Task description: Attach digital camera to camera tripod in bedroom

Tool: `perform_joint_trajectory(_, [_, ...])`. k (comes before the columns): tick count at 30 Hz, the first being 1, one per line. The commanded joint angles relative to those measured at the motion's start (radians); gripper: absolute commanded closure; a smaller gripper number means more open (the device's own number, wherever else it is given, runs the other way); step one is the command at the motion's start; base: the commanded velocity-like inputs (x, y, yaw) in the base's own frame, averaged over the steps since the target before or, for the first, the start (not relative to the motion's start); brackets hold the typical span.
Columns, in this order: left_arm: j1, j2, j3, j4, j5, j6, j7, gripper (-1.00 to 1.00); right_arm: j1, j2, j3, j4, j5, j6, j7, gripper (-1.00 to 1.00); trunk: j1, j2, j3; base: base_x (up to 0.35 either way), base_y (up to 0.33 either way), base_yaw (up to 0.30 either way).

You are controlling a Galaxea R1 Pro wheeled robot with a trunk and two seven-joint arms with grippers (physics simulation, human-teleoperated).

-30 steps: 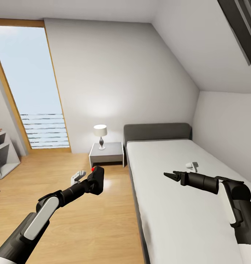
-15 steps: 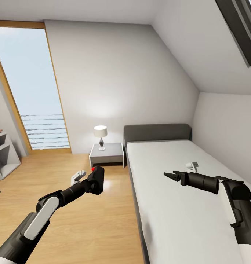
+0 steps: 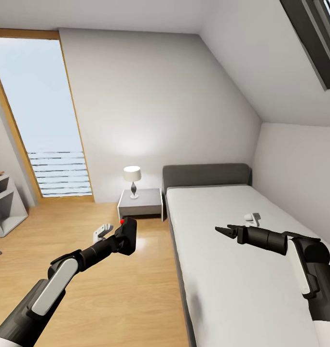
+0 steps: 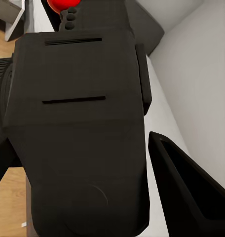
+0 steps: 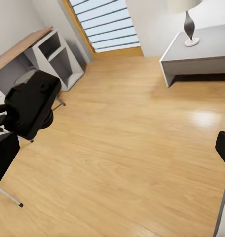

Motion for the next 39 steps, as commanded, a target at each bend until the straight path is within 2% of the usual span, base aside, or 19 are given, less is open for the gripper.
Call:
perform_joint_trajectory(1, [-0.001,0.001,-0.001,-0.001,0.005,0.002,0.002,1.0,-0.001,0.0,-0.001,0.0,-0.005,0.006,0.0,-1.0,-0.004,0.006,0.002,0.0,0.0,0.0])
perform_joint_trajectory(39, [-0.001,0.001,-0.001,-0.001,0.005,0.006,0.004,1.0,-0.001,0.0,-0.001,0.0,-0.005,0.006,-0.001,-1.0,-0.149,0.272,0.121,0.0,0.0,0.0])
